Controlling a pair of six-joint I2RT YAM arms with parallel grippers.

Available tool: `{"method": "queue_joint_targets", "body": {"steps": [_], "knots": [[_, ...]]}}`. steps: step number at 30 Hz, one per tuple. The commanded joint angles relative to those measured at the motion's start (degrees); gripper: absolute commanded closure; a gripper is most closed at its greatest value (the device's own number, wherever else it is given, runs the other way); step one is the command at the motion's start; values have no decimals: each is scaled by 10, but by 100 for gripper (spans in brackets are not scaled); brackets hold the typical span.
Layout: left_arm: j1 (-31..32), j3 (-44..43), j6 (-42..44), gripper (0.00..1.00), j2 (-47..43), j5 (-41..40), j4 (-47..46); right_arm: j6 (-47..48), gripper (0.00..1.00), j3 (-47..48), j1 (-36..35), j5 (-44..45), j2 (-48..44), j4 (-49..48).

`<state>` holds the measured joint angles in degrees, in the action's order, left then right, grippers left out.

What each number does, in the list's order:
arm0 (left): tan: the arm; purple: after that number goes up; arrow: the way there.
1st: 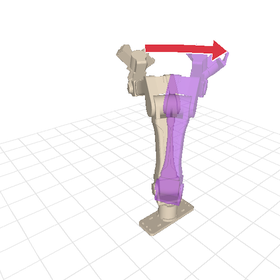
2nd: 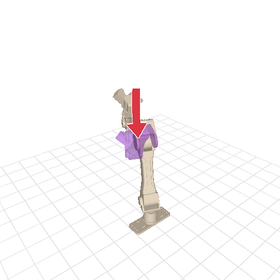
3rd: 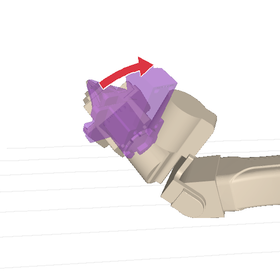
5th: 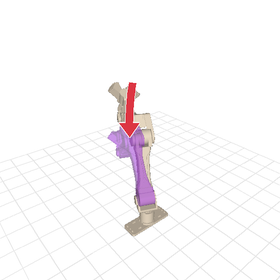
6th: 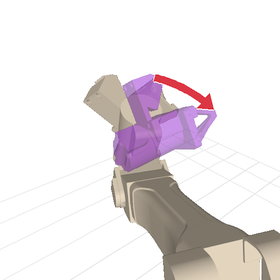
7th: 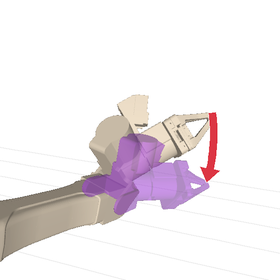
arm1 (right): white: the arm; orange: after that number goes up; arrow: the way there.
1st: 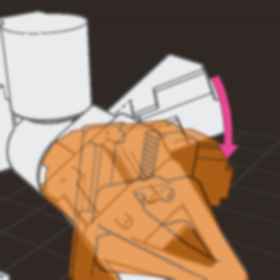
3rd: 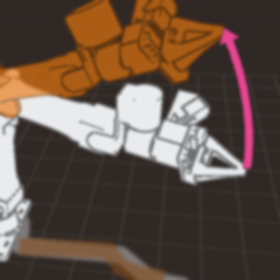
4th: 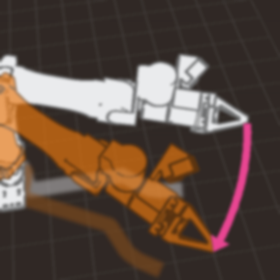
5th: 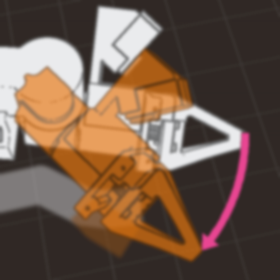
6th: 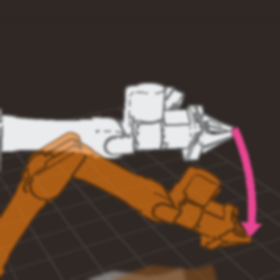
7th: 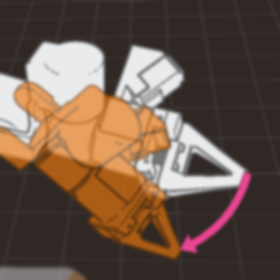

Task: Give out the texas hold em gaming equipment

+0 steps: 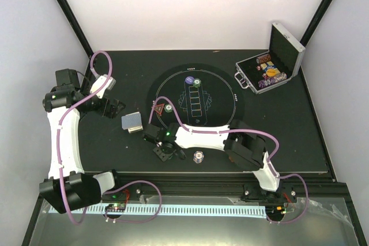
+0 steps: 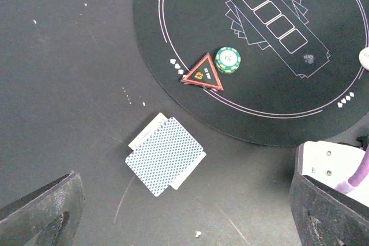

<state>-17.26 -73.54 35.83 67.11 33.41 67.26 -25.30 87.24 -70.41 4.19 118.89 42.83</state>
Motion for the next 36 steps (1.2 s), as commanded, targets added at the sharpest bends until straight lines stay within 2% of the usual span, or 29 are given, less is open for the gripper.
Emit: {"method": "queue_joint_targets", "body": {"steps": [1, 5, 13, 20, 23, 32, 36], "knots": [[-3, -17, 8, 1, -8, -4, 4, 6, 49, 10, 0, 13, 9, 9], [-3, -19, 8, 1, -8, -4, 3, 6, 46, 3, 1, 17, 5, 8], [-3, -18, 9, 1, -8, -5, 2, 7, 47, 0, 1, 16, 0, 6], [-3, -19, 10, 1, -10, -9, 4, 8, 36, -5, 1, 8, 0, 4], [-3, -20, 10, 1, -10, -9, 4, 7, 35, -12, 2, 8, -3, 1], [-3, -19, 10, 1, -10, -11, 3, 4, 50, -21, 1, 13, -7, -3], [-4, -18, 12, 1, -10, -12, 3, 6, 53, -15, 1, 13, -12, 0]]}}
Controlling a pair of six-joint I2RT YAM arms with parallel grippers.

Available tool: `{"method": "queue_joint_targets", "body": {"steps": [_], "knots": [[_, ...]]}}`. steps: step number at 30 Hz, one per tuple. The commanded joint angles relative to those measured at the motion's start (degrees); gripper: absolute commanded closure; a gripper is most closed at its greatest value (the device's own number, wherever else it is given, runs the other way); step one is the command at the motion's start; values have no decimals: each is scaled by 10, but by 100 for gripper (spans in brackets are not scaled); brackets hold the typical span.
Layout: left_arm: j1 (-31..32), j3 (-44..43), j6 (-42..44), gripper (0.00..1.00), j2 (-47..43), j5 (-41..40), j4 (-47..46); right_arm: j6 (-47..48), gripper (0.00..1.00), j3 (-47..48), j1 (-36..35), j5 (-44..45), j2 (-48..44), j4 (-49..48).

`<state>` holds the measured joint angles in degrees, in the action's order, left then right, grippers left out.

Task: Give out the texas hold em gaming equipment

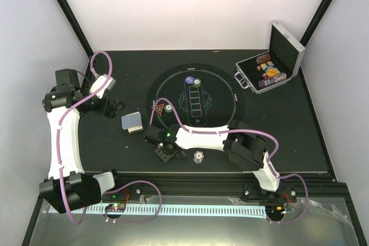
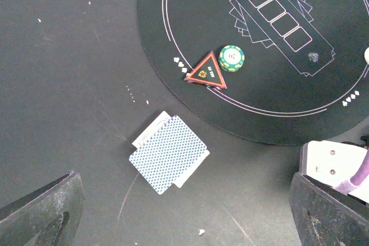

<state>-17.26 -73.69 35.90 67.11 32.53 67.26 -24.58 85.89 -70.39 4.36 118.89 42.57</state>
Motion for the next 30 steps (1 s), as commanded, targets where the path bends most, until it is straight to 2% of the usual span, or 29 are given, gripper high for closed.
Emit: {"method": "queue_joint_targets", "body": {"steps": [1, 17, 24, 30], "knots": [[-3, -16, 11, 1, -10, -3, 3, -1, 54, 3, 1, 11, -12, 5], [-3, -20, 15, 1, -11, -2, 10, 8, 56, 34, 5, 19, -49, 43], [-3, -22, 18, 1, -10, 1, 15, 9, 57, -25, 78, 20, -113, 29], [-3, -22, 21, 1, -12, 2, 18, 26, 57, -114, 179, 25, -151, -4]]}}
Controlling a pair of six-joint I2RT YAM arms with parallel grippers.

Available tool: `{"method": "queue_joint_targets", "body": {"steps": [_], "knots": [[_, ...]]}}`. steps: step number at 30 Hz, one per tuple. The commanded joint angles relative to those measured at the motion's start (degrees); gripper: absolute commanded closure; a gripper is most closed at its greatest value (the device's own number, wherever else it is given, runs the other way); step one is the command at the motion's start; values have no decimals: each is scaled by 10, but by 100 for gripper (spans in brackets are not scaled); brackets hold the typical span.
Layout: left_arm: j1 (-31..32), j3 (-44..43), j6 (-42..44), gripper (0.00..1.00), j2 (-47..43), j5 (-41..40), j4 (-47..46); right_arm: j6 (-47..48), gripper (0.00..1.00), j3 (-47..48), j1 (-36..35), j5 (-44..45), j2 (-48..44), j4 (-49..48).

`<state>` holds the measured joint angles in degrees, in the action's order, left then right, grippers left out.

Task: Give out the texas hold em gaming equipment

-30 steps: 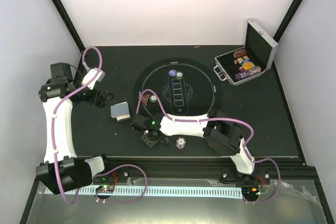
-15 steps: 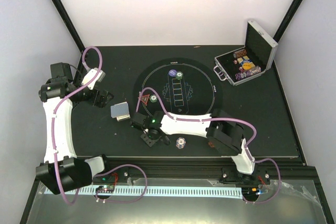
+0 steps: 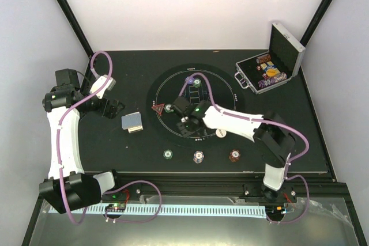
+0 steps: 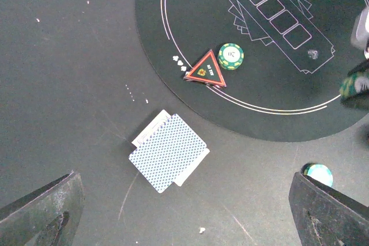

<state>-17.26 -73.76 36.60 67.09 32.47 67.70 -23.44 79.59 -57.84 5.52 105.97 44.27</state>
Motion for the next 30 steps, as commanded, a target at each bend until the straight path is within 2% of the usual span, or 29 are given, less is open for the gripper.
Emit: {"method": "queue_joint_targets", "body": {"steps": [1, 5, 10, 24, 25, 30], "knots": [[-3, -22, 15, 1, -11, 2, 14, 17, 57, -65, 71, 13, -24, -29], [-3, -23, 16, 1, -11, 2, 14, 27, 57, -109, 131, 12, -22, -53], [-4, -31, 17, 1, -8, 0, 17, 29, 57, -138, 163, 1, -11, -79], [-3, -36, 15, 1, -6, 3, 16, 16, 56, -175, 165, -24, -11, -104], [-4, -36, 15, 1, -6, 4, 16, 15, 53, -178, 165, -22, -12, -104], [-3, -37, 17, 1, -7, 5, 17, 9, 24, -174, 164, 7, -38, -87]]}}
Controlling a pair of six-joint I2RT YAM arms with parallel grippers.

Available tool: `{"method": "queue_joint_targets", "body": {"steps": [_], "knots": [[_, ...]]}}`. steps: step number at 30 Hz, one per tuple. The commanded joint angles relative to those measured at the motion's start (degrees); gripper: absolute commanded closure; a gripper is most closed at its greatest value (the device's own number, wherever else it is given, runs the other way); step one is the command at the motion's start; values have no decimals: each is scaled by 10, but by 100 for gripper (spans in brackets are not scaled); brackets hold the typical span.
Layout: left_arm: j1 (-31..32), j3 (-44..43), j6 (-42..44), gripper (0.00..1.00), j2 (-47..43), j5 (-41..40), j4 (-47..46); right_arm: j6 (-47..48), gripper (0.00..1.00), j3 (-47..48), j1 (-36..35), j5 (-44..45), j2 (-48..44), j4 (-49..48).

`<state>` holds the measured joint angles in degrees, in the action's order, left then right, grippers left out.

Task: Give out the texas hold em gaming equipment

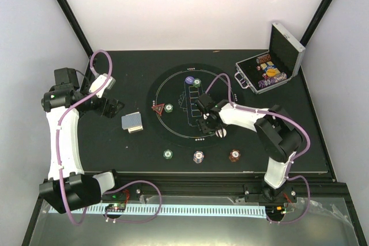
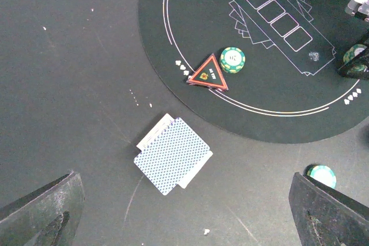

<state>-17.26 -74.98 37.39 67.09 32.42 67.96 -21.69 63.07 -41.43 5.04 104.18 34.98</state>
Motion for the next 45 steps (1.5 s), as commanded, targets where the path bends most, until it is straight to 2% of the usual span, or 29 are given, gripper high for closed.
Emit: {"method": "queue_joint_targets", "body": {"steps": [1, 5, 9, 16, 22, 45], "knots": [[-3, -25, 9, 1, -7, 5, 15, -10, 21, -3, -2, 21, -33, 13], [-3, -27, 9, 1, -7, 7, 14, -14, 14, 30, -26, 71, -80, 63], [-3, -26, 8, 1, -5, 8, 14, -37, 12, 46, -71, 100, -119, 113], [-3, -21, 6, 1, -4, 13, 12, -82, 8, 9, -182, 43, -147, 118], [-3, -20, 6, 1, -6, 15, 12, -102, 7, -30, -219, 21, -128, 98], [-3, -21, 7, 1, -6, 10, 13, -96, 41, -69, -230, -24, -98, 51]]}}
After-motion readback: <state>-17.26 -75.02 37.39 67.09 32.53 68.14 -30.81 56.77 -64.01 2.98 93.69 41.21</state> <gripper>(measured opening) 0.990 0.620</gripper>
